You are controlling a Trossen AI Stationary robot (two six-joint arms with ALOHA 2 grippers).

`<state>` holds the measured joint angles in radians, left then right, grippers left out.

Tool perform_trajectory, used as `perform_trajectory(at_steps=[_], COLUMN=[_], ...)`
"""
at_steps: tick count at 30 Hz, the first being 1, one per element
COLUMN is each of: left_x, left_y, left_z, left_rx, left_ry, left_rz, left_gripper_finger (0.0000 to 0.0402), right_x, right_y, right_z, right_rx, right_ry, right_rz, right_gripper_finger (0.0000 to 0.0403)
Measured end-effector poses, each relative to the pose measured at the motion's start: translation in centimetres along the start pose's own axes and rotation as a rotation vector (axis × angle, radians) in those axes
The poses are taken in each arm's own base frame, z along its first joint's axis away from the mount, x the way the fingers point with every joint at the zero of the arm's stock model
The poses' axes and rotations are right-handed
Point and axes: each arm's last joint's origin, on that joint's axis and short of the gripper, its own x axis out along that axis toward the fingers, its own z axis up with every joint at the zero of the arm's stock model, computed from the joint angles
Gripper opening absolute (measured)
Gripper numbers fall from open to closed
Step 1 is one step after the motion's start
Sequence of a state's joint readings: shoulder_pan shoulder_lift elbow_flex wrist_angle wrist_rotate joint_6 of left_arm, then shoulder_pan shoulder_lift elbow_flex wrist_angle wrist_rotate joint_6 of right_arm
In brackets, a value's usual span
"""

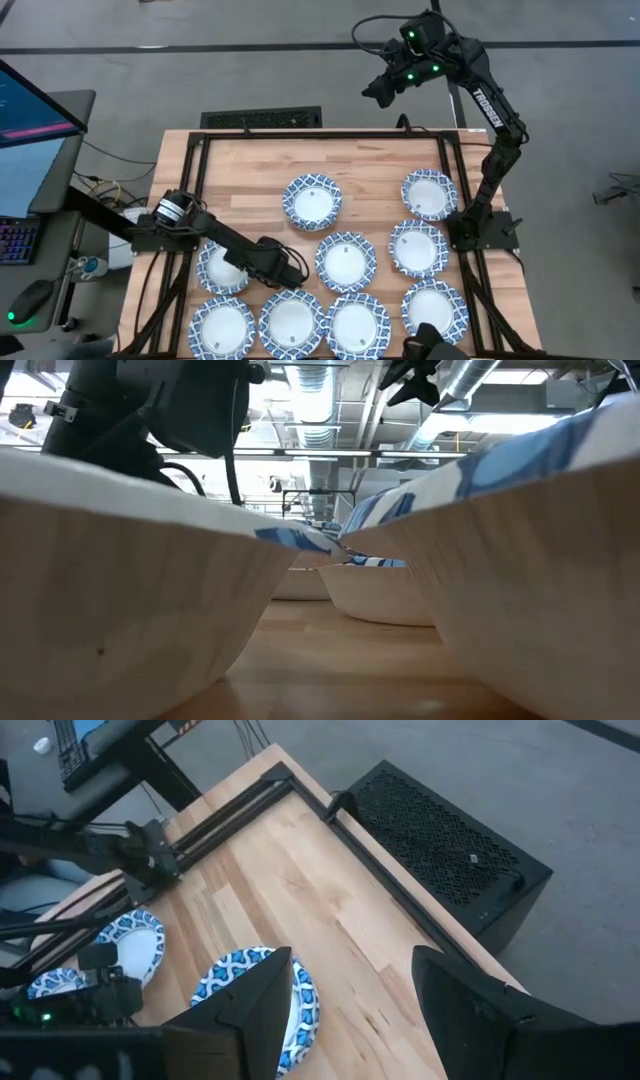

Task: Nest bowls inside each other
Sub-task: Stack the blue bowl on top of the blue bowls

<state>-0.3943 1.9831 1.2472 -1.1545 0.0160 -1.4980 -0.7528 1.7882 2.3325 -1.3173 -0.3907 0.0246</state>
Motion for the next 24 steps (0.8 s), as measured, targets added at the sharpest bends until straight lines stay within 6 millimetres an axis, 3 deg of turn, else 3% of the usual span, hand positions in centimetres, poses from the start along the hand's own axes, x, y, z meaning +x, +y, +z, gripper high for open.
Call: perform_trajectory(at_steps=[8,19,24], left_x=[0.0,0.0,0.3], left_y=[0.0,0.3,1.5], left_z=[0.2,0.2,0.3], left_rx=[0.177,0.103,0.031], left_ry=[0.006,0.050,0.095], left_rz=[0.002,0.023,0.161], left_gripper_finger=[0.0180,0.0180,0.0139], right_x=[0.0,0.0,0.0], right_y=[0.0,0.0,0.0], right_z=[-0.1,-0.1,-0.1], right_rx=[-0.002,-0.003,-0.004], right_ry=[0.011,0.013,0.013], right_rz=[-0.001,-0.001,-0.001], right_gripper_finger=[0.0230,0.0230,0.0230])
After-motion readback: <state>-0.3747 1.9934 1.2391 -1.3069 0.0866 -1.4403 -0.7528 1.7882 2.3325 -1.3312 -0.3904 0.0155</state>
